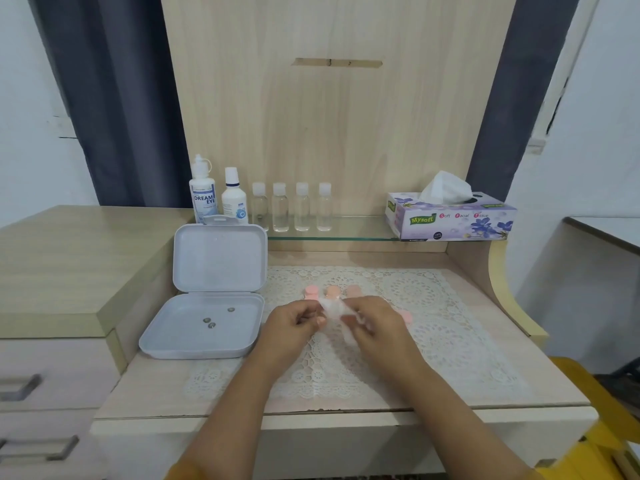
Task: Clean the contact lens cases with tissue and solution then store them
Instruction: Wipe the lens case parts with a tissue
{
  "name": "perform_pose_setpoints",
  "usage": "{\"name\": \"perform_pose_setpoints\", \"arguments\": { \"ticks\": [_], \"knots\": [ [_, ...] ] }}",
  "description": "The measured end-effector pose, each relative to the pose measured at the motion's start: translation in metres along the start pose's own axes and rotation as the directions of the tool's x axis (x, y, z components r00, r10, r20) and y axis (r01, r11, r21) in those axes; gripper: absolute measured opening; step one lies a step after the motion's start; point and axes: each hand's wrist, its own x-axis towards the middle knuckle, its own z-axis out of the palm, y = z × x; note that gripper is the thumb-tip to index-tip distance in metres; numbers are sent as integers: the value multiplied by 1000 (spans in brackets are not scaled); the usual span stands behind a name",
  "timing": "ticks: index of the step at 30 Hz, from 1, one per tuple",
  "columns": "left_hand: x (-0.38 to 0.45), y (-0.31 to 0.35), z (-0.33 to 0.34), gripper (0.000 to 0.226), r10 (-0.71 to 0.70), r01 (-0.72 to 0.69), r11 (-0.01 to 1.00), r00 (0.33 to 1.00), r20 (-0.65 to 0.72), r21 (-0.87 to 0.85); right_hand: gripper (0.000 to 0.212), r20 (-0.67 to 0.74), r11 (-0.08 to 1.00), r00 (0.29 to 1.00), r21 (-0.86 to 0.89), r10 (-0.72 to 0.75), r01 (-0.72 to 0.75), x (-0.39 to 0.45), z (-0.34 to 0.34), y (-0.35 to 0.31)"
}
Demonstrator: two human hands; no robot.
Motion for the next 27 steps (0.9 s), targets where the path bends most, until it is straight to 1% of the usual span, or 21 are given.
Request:
{"name": "perform_pose_setpoints", "arguments": {
  "ticks": [1,2,4,6,9,12,13,14,16,18,19,21,22,23,25,26,27],
  "knots": [
    [0,0,0,25,4,-4,1000,1000,4,4,28,61,994,997,-97,-39,45,0,1,0],
    [0,-1,0,21,-6,6,1000,1000,-4,-6,30,82,976,993,-193,-81,96,0,1,0],
    [1,-1,0,19,-36,36,999,999,-20,-33,32,51,915,981,-355,-186,192,0,2,0],
    [0,-2,0,23,-44,44,999,999,-14,-32,31,-8,869,969,-445,-248,219,0,4,1],
    [0,-2,0,27,-44,44,998,999,-1,-40,14,-62,839,959,-501,-277,210,0,9,1],
    [-1,-2,-1,24,-55,55,997,998,5,-48,19,-39,818,968,-545,-246,186,-2,12,2],
    [-1,-1,-1,24,-56,56,997,998,10,-50,14,-24,811,971,-555,-239,186,-1,13,3],
    [-1,-1,-1,24,-56,57,997,998,17,-44,14,-6,811,976,-557,-217,177,-1,12,4],
    [-1,0,0,23,-56,57,998,998,28,-29,22,29,809,983,-564,-181,165,-1,12,4],
    [-2,1,0,22,-59,60,998,998,29,-25,13,21,805,979,-565,-203,179,-1,11,5],
    [-2,1,0,21,-61,62,998,998,30,-32,17,10,815,978,-552,-208,178,-1,11,3],
    [-3,2,0,22,-59,60,997,998,32,-42,36,-6,848,982,-506,-190,160,0,11,2],
    [-3,1,0,22,-56,58,997,998,34,-44,39,-30,877,984,-459,-178,144,0,10,4],
    [-4,2,0,23,-55,56,997,998,34,-54,33,-54,920,989,-376,-140,109,0,10,5],
    [-3,2,0,23,-58,60,995,998,29,-81,9,-91,995,995,-96,28,-37,1,6,5],
    [-3,2,0,23,-63,64,994,998,20,-86,11,-87,989,987,62,138,-133,1,3,4],
    [-3,3,1,22,-68,68,994,998,11,-90,18,-76,958,972,202,222,-203,1,0,2]
  ]
}}
